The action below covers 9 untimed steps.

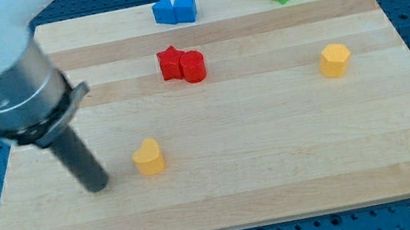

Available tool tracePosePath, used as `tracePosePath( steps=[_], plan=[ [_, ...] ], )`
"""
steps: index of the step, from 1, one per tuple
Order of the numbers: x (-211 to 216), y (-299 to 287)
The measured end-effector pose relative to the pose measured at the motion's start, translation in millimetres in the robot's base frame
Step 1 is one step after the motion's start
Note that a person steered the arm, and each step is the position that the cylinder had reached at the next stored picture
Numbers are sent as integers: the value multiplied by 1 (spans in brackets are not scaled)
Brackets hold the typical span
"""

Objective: Push yellow heart closer to yellow hexagon

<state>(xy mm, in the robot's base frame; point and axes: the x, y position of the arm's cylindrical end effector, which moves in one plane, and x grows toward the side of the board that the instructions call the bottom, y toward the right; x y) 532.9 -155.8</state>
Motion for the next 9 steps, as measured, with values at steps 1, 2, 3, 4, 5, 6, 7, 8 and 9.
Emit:
tracePosePath(
  steps=[1,2,3,4,5,6,7,8,9],
  plan=[
    [-22,54],
    [-35,120],
    [-35,134],
    [-31,78],
    [-24,39],
    [-13,34],
    [-6,74],
    [-6,140],
    [-6,171]
  ],
)
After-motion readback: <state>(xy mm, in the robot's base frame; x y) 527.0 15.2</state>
